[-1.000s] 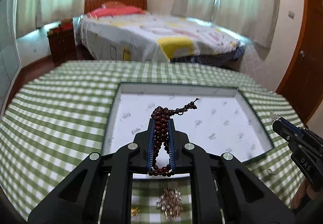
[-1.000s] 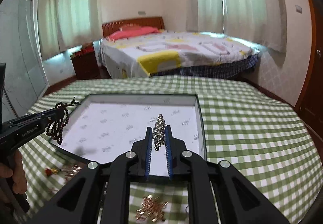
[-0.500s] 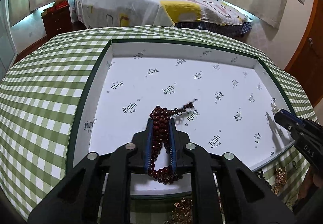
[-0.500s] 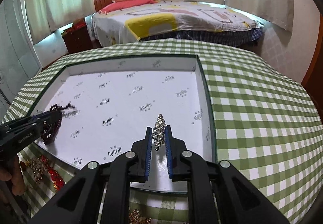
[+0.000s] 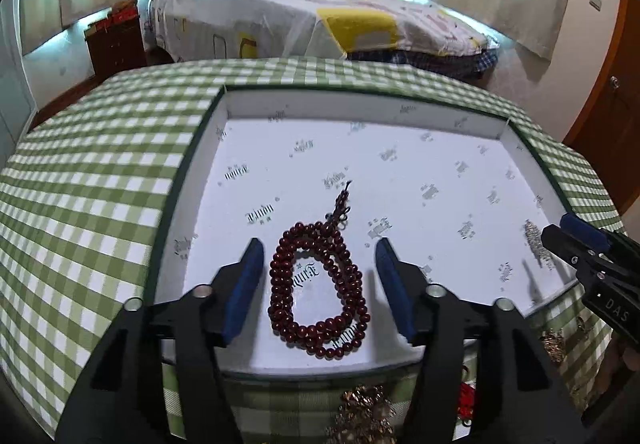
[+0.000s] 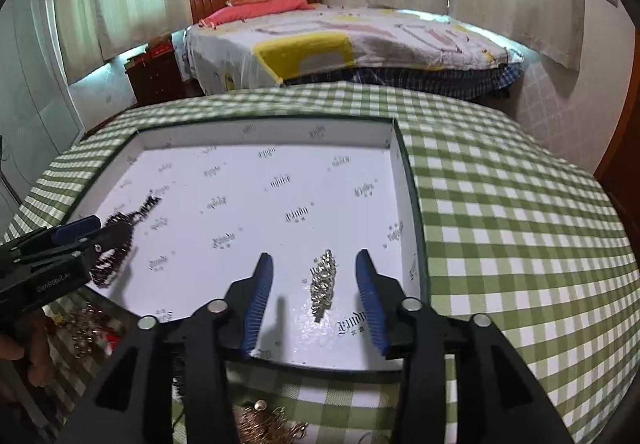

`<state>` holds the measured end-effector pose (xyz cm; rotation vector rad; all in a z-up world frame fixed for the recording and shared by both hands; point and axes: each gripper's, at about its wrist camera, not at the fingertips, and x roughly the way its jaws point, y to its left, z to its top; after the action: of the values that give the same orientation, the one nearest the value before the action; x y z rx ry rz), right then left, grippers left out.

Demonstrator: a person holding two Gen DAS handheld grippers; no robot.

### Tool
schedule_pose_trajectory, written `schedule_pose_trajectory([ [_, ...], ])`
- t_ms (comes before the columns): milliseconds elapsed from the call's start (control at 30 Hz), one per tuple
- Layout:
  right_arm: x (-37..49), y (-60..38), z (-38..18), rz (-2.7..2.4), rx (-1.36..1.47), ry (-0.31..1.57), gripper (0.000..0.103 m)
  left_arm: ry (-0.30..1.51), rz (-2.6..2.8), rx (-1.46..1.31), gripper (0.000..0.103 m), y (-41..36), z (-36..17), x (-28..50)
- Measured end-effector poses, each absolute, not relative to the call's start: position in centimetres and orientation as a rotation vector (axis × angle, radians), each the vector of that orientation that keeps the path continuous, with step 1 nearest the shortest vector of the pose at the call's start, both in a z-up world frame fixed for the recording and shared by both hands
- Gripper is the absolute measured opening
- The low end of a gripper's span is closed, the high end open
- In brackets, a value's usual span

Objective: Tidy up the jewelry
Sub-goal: 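Carry the mala with the left tool into the box while the right tool carries the brooch there, then open both tools to release the mala and brooch, then withdraw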

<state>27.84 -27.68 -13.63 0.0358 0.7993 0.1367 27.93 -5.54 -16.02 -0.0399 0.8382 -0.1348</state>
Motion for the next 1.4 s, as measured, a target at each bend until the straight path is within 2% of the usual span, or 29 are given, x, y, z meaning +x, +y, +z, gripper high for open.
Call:
schedule_pose_trajectory([
  [200, 24.4, -27.5, -10.9, 0.119, 0.012, 0.710, 0.057, 0.734, -0.134, -0.017, 0.070, -5.2, -13.1, 24.5],
  [367, 20.4, -27.7, -10.4, 0.100, 0.029, 0.679, 0.061, 0.645, -0.120, -0.011, 0.077, -5.0, -11.5, 20.4],
  [733, 12.9, -27.6, -13.8, 0.070, 0.018, 0.692, 0.072, 0.607, -0.077, -0.042, 0.079, -3.8, -12.4, 12.6],
  [900, 11.5, -27.7, -16.1, 0.062, 0.026, 0.718, 0.072, 0.615, -0.062, -0.048, 0.083, -4.0, -13.5, 10.3],
  [1300, 11.1, -28.1, -17.4, 0.064, 0.065, 0.724, 0.072, 0.625, -0.067, -0.041, 0.083, -4.8, -14.3, 9.1],
  [1367, 11.1, -28.1, -17.5, 0.076, 0.074, 0.726, 0.068, 0.625, -0.070, -0.039, 0.083, -4.9, -14.3, 9.0],
  [1400, 11.1, -28.0, -17.4, 0.085, 0.080, 0.724, 0.060, 0.626, -0.074, -0.036, 0.083, -5.0, -14.3, 9.0],
])
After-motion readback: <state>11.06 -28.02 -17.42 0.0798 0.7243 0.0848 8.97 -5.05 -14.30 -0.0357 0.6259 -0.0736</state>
